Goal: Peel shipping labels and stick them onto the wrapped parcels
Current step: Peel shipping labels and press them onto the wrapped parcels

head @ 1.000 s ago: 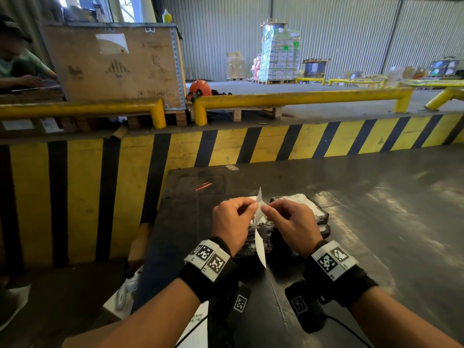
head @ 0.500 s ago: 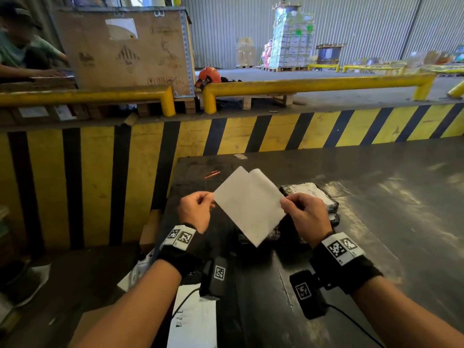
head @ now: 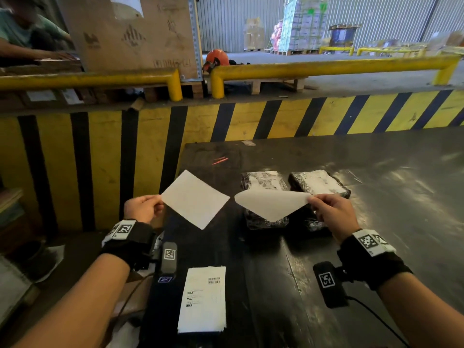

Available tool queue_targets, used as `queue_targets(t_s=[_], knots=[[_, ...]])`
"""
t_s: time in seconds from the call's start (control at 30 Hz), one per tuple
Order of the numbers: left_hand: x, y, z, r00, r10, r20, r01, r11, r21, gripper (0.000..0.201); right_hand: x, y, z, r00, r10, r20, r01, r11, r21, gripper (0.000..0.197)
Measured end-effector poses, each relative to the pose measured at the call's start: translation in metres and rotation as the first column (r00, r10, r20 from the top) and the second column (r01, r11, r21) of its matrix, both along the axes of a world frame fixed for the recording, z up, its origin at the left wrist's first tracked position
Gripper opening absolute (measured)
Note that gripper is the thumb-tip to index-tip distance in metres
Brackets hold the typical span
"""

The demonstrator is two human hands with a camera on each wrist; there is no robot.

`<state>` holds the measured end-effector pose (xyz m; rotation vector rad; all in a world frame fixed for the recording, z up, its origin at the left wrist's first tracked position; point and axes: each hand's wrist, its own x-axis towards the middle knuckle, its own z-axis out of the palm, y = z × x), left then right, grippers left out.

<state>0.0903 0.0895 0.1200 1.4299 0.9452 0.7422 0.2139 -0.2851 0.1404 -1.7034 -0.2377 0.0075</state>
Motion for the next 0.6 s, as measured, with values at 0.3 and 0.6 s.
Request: queue_targets(t_s=[0.3, 0.6], knots=[[-0.038, 0.014, 0.001, 0.977, -0.049, -0.208, 0.109, 0.951, 0.289, 0.013, -0.003, 0.082, -0.028, 0.939, 0.305, 0.156, -0.178, 0.824, -0.538, 0.015], [-0.038, 0.009, -0.029, 0.931, -0.052, -0.361, 0.207, 0.891, 0.405, 0.014, 0.003, 0.192, -0.112, 0.902, 0.41, -0.137, -0.343, 0.489, -0.802, 0.021]])
